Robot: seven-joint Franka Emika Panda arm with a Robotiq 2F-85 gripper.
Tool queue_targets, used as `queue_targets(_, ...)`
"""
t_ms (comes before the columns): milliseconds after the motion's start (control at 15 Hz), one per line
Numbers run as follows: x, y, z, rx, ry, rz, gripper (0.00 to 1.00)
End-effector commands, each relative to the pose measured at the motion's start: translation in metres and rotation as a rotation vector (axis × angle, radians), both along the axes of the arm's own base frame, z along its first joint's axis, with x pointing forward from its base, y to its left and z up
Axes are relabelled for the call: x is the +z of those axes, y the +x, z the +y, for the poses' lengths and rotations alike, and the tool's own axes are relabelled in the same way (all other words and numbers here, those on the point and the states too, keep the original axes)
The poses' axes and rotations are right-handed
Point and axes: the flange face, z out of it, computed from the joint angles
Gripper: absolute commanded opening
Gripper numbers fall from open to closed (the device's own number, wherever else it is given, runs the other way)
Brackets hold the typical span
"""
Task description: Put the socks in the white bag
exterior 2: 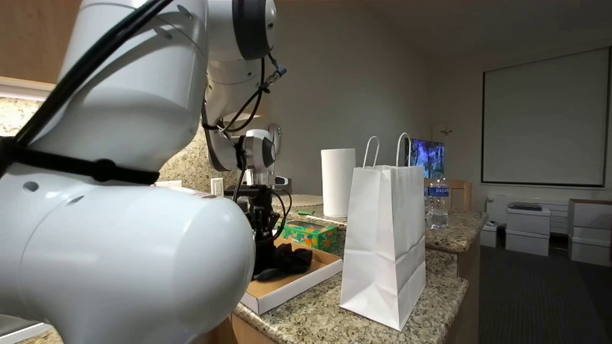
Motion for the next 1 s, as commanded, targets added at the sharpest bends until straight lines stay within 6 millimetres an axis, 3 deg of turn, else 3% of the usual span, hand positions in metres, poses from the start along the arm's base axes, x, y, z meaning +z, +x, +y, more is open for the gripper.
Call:
queue_targets(0,0.059,-0.012,-0.003,0.053,0.003,-0.010,0.10)
queue_targets(400,0.158,-0.020,-0.003,0.151,-0.004,-0.086,0.09)
queue_targets(733,0.236,-0.028,-0.014,0.058,0.033,-0.188,0.09)
queue_targets(933,0.286,-0.032,-0.032,-0.030,0.035,-0.263,0.10)
